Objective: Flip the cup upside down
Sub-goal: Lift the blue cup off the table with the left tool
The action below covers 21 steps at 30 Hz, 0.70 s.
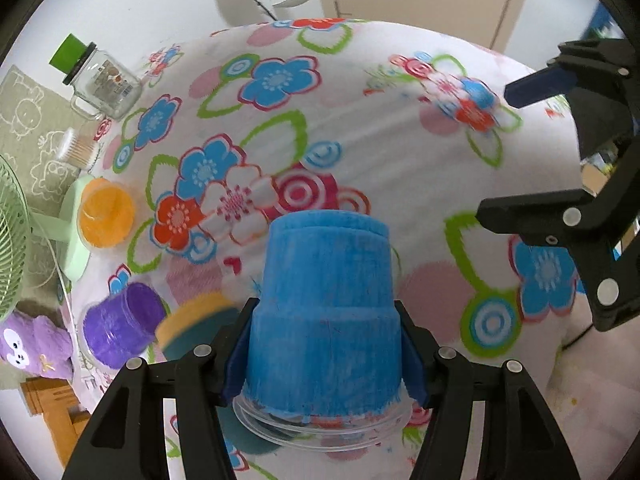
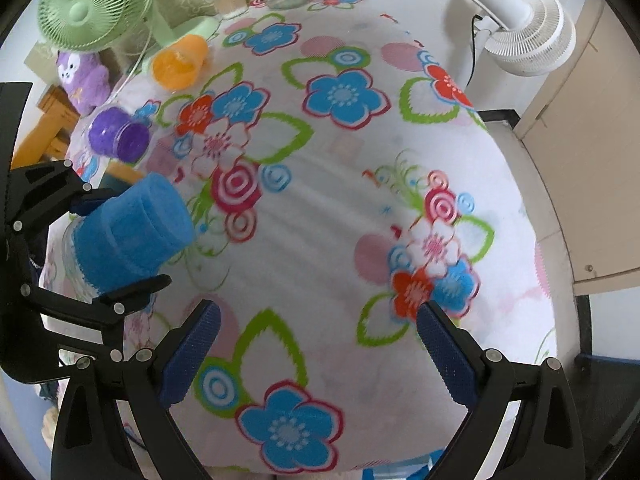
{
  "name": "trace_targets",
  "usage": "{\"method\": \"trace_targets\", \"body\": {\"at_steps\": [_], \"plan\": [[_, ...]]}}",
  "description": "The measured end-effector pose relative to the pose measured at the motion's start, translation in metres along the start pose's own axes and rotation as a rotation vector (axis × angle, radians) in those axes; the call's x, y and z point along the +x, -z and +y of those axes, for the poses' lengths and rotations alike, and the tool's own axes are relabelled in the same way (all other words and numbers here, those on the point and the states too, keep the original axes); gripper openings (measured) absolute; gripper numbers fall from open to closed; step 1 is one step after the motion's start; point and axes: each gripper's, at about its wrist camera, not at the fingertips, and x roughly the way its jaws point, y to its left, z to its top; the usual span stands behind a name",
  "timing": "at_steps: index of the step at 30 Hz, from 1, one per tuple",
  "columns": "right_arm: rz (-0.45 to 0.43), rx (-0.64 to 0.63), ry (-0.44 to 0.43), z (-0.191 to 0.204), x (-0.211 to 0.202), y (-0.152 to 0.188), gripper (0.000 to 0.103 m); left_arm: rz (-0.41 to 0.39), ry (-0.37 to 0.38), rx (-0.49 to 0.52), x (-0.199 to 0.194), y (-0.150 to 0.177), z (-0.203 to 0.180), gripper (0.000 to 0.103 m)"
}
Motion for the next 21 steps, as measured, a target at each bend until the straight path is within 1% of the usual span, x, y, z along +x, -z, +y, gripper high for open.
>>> {"method": "trace_targets", "body": {"at_steps": [3,5,7,11,15,21], "plan": [[0.001,0.0,0.002,0.011,0.0,0.012,0.099,-0.011,0.002,0.055,-0.002,0.013,-0.008,0.065],[0.005,0.001,0.004,0.019,0.002,0.02,0.099,-0.035,0.004,0.092,-0.004,0.023,-0.014,0.065],[0.011,0.0,0.006,0.028,0.004,0.029,0.1,-0.054,0.01,0.152,-0.003,0.032,-0.019,0.065],[0.03,-0.002,0.012,0.043,0.011,0.048,0.1,-0.065,0.006,0.27,0.002,0.046,-0.028,0.065],[0.035,0.017,0.006,0.056,0.015,0.063,0.1,-0.071,0.035,0.339,0.004,0.054,-0.033,0.065],[0.032,0.028,0.008,0.071,0.017,0.071,0.1,-0.096,0.076,0.427,0.004,0.066,-0.038,0.065]]}}
